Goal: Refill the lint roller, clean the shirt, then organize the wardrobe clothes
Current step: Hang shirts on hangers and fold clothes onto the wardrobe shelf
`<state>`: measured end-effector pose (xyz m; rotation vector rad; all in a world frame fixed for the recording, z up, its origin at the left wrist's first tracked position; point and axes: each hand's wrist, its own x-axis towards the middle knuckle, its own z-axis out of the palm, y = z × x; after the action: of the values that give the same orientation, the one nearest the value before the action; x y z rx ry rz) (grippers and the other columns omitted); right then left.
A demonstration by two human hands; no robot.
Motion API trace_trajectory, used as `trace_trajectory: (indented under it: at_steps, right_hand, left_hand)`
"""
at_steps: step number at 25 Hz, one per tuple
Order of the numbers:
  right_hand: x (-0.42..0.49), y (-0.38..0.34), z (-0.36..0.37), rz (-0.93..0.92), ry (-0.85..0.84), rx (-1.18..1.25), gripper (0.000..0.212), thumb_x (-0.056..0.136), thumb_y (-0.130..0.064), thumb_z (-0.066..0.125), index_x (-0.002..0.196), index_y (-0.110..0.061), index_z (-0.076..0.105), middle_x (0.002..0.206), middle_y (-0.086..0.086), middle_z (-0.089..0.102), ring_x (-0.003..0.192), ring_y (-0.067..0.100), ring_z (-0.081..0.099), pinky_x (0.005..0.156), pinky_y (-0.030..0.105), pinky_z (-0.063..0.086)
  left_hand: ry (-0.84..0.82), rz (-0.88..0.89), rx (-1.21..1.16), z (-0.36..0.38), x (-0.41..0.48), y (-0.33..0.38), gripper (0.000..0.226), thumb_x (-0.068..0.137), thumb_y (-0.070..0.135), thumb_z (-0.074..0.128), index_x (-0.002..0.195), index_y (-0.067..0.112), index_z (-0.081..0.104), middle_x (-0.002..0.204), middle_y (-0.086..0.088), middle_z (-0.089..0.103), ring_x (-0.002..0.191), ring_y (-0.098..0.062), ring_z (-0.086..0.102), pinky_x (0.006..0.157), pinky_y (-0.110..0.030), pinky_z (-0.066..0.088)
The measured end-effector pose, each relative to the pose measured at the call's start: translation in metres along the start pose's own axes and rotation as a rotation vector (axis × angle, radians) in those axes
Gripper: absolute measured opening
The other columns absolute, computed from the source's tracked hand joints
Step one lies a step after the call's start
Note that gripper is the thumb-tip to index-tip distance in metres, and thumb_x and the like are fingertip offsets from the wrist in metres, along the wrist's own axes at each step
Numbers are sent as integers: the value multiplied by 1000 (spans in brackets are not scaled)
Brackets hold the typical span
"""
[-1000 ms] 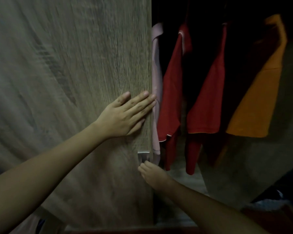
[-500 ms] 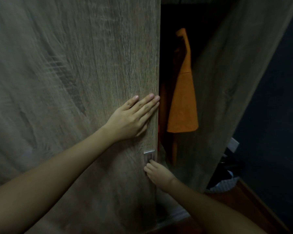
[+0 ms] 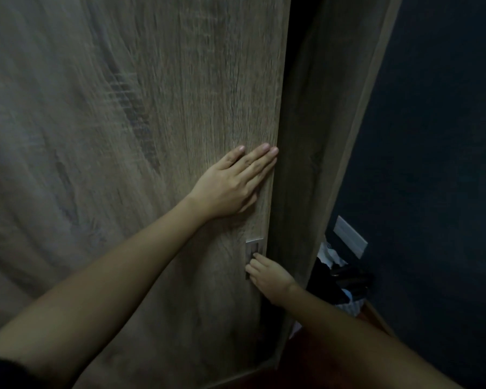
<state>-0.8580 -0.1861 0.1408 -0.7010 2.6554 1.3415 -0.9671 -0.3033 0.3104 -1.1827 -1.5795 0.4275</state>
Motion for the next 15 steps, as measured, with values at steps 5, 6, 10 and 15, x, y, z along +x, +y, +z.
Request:
trace_trajectory:
  at_steps: [5, 6, 10, 15]
  right_hand:
    - [-26, 22, 31, -8, -4, 3, 49, 95, -26, 40, 140, -8, 34, 145, 11, 31, 133, 27, 29, 118, 41, 10]
    - [-29, 24, 36, 2, -11, 2, 48, 95, -25, 41, 139, -8, 35, 145, 11, 32, 132, 28, 29, 118, 41, 10]
    - [-38, 32, 53, 28, -31, 40, 46, 94, -24, 42, 137, -8, 39, 140, 11, 36, 129, 28, 32, 117, 41, 12]
    - [-45, 37, 70, 55, -39, 67, 43, 96, -25, 39, 135, -9, 42, 140, 10, 37, 128, 28, 33, 117, 41, 11]
  left_hand:
    - [-11, -5, -20, 3, 41, 26, 60, 93, 35, 37, 144, 5, 32, 151, -10, 34, 140, -23, 30, 113, -39, 14]
    - [-13, -4, -25, 4, 46, 29, 60, 92, 35, 38, 144, 5, 32, 151, -10, 34, 140, -23, 30, 113, -40, 14]
    - [-9, 7, -32, 9, 65, 41, 63, 90, 36, 42, 144, 5, 31, 151, -10, 33, 141, -23, 29, 114, -40, 12]
    - [4, 0, -55, 11, 81, 52, 63, 89, 35, 41, 143, 4, 31, 151, -10, 33, 140, -23, 29, 114, -41, 9]
